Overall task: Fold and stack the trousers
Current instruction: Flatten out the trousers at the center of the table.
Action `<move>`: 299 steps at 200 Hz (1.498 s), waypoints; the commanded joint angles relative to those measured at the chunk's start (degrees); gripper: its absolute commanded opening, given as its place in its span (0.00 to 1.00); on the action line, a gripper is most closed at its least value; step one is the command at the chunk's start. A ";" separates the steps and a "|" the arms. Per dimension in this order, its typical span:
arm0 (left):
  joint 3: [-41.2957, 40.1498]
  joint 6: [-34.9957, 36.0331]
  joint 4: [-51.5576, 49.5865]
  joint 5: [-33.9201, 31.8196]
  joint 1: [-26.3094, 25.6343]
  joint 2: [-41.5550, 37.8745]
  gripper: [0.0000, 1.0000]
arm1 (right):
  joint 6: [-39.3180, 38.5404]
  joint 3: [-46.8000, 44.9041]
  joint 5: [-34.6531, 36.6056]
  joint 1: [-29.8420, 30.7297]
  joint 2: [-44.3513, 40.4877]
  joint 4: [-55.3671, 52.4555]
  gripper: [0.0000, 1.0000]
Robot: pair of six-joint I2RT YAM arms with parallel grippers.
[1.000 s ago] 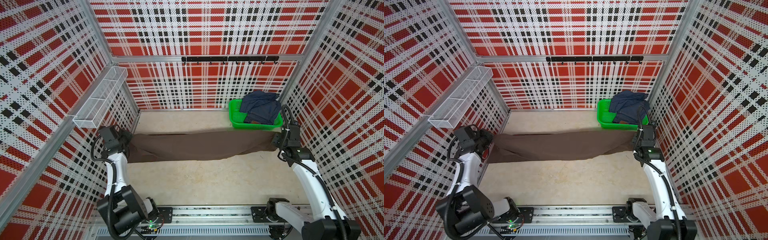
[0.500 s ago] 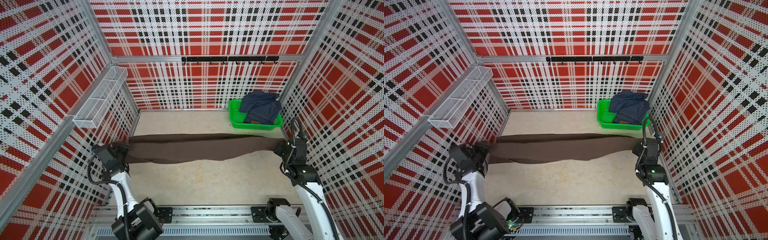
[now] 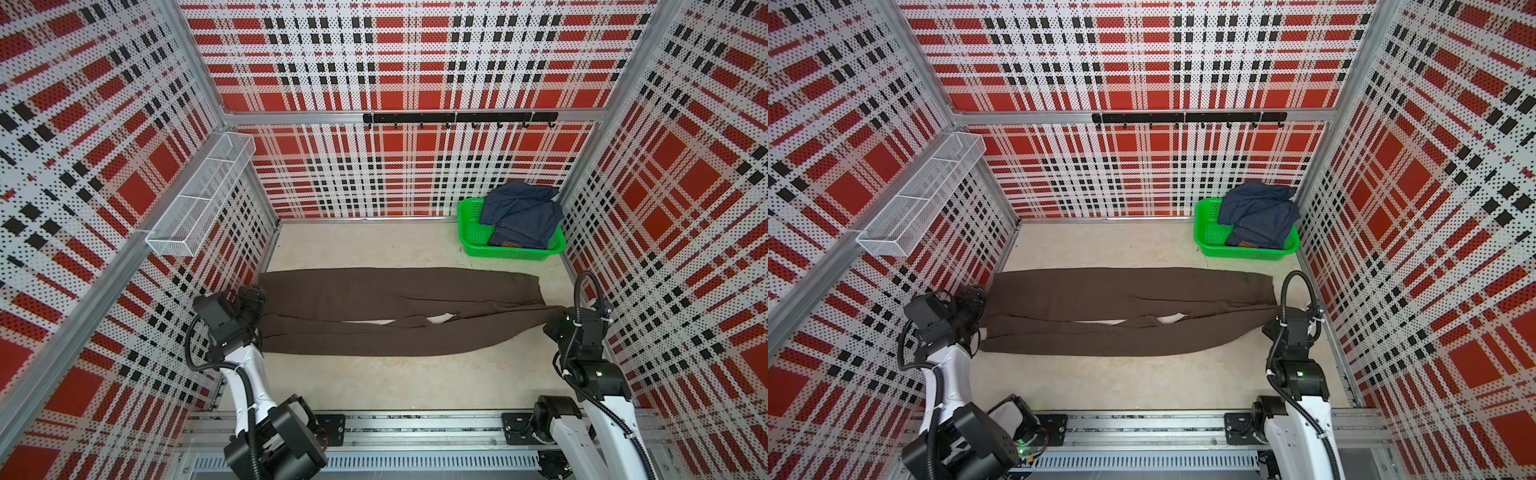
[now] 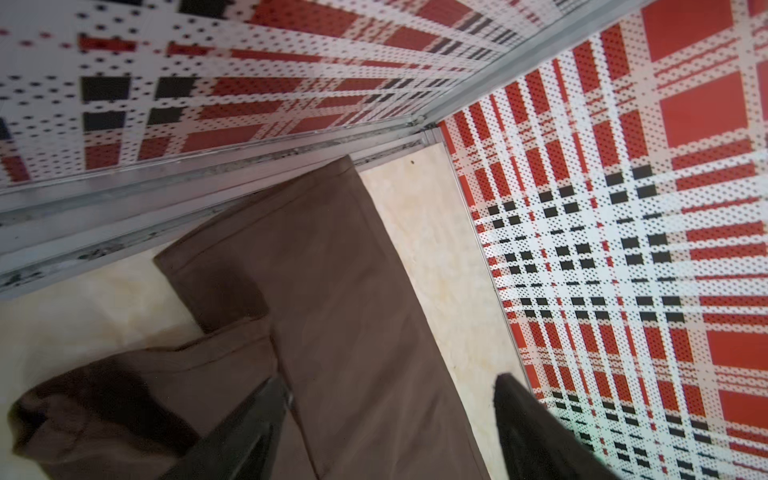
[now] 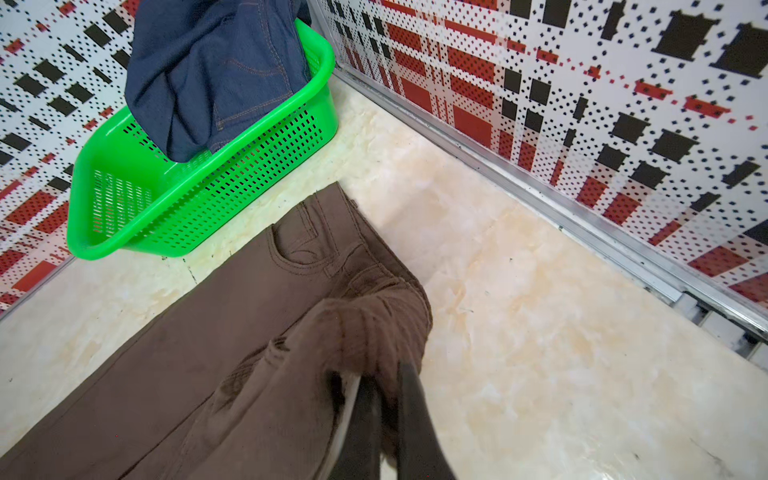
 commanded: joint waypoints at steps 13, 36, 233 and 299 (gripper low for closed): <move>1.09 -1.19 -5.86 -9.90 -5.04 1.39 0.87 | 2.25 -0.38 0.91 -0.46 0.51 2.65 0.00; 7.60 -2.85 -13.84 -19.93 -9.39 7.06 0.86 | 2.07 -0.57 0.32 -0.51 1.87 4.30 0.00; -0.43 -12.17 -9.96 -28.91 -3.35 20.07 0.67 | 1.07 -1.43 -2.44 -0.43 6.89 10.05 0.00; -1.73 -12.25 -7.55 -27.53 -2.87 22.47 0.27 | 0.71 -1.56 -1.77 -0.50 8.03 11.11 0.00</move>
